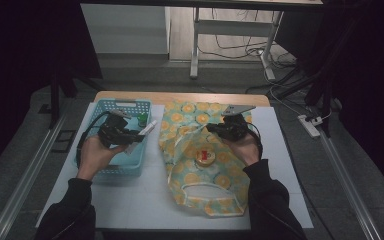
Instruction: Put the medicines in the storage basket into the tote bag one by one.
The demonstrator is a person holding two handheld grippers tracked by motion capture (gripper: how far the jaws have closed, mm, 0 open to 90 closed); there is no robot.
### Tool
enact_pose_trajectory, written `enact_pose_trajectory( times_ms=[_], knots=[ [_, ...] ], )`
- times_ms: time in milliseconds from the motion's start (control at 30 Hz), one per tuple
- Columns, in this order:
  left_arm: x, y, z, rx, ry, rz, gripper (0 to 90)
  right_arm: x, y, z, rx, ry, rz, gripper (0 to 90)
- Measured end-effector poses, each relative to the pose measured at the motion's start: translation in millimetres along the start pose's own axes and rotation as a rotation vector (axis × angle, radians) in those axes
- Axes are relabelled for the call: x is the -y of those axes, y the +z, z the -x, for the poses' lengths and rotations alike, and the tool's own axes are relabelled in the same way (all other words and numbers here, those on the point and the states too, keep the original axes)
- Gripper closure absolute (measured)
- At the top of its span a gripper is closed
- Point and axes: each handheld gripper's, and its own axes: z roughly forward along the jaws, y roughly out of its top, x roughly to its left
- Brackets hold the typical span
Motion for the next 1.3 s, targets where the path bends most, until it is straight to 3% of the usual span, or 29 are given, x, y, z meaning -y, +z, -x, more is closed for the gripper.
enact_pose_trajectory(
  times_ms=[300,767,967,1300],
  knots=[
    [-11.5,2.3,34.3,0.071,0.060,0.017,72.9,-0.7,-0.7,-0.4,0.000,0.002,0.009,90.0],
    [-31.6,35.0,82.8,0.187,0.135,-0.020,72.8,-1.0,-1.0,-0.1,0.000,0.004,0.012,90.0],
    [-42.2,55.8,97.4,0.203,0.161,-0.047,72.8,-1.9,-2.4,-0.5,0.001,0.003,0.019,90.0],
    [-54.9,88.0,112.2,0.205,0.159,-0.064,72.7,-3.6,-3.8,-2.2,-0.001,-0.003,0.023,90.0]
  ],
)
